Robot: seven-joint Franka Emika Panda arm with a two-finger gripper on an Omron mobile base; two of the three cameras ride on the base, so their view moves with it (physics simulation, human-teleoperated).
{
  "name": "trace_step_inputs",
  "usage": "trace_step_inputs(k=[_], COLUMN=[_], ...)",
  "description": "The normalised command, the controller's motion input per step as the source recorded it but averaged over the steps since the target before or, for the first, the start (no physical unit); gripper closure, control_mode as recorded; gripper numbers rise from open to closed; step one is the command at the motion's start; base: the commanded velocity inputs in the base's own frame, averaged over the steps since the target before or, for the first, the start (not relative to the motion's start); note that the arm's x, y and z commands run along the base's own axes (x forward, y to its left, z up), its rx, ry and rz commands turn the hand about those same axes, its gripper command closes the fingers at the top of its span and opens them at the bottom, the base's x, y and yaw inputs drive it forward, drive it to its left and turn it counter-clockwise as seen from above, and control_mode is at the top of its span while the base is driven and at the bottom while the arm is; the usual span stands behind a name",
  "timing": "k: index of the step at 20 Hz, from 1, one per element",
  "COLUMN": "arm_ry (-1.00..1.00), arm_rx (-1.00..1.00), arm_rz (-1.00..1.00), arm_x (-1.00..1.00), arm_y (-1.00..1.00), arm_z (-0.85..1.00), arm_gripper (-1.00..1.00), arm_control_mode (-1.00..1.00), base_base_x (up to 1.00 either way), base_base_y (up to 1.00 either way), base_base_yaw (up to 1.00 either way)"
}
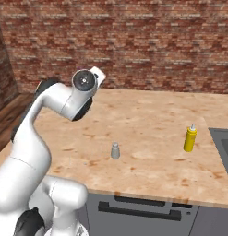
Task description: Move the mustard and shaker from the cabinet to the dining counter.
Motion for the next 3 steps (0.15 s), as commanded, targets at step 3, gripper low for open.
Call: trace_step_inputs(k=[3], arm_ry=[0.0], arm_rx=[-0.15], arm_rz=[-0.18], arm_x=[-0.2], arm_y=[0.49], arm_z=[0.24], arm_gripper=[-1.0], arm_control_mode=[-1.0], base_base_x=[0.0], base_base_y=[0.0], base_base_yaw=[0.0])
